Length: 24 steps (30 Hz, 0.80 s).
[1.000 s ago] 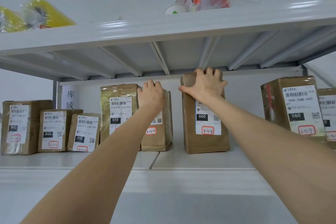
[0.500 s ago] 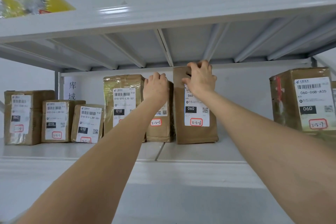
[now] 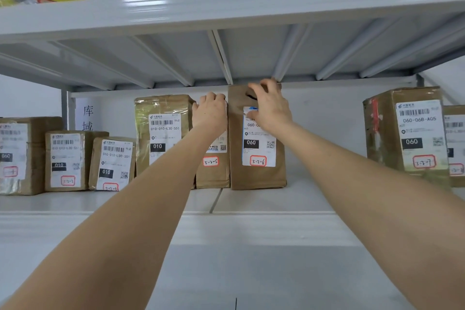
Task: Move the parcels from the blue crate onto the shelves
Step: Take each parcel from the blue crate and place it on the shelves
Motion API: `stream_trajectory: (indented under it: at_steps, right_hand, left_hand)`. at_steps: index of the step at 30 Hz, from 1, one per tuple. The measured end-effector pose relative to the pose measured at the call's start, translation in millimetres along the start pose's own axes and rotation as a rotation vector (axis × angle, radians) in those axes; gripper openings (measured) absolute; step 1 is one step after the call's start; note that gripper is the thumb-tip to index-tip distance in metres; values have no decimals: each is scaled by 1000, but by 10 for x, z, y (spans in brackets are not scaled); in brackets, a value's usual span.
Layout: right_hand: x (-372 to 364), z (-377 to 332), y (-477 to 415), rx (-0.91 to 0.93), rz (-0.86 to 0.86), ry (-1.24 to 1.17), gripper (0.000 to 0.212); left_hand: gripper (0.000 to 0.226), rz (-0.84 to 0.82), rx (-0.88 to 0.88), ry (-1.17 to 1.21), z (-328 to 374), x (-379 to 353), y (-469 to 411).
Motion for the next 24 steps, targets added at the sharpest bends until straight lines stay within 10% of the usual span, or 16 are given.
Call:
stream_trajectory:
  at_steps: [9,15,24]
  right_hand:
    - [-33,38,29,47,3,76,60]
    - [114,83,193,25,86,126,63]
    - [971,695,656,22,195,197,52]
  left_hand:
    - [54,-58,9,37,-49,22,-4]
    - [46,256,25,127,36,147,48]
    - [46,346,-186,203,1376,244,340]
Point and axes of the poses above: each hand's wrist, its own y-axis away from the middle knuckle, its own x-axis out of the back of the hand, z = x × y, the point moved 1 cm from there along -y, towards the middle knuckle, and after that the axes turned 2 degrees about -y, right-handed, at the moved point
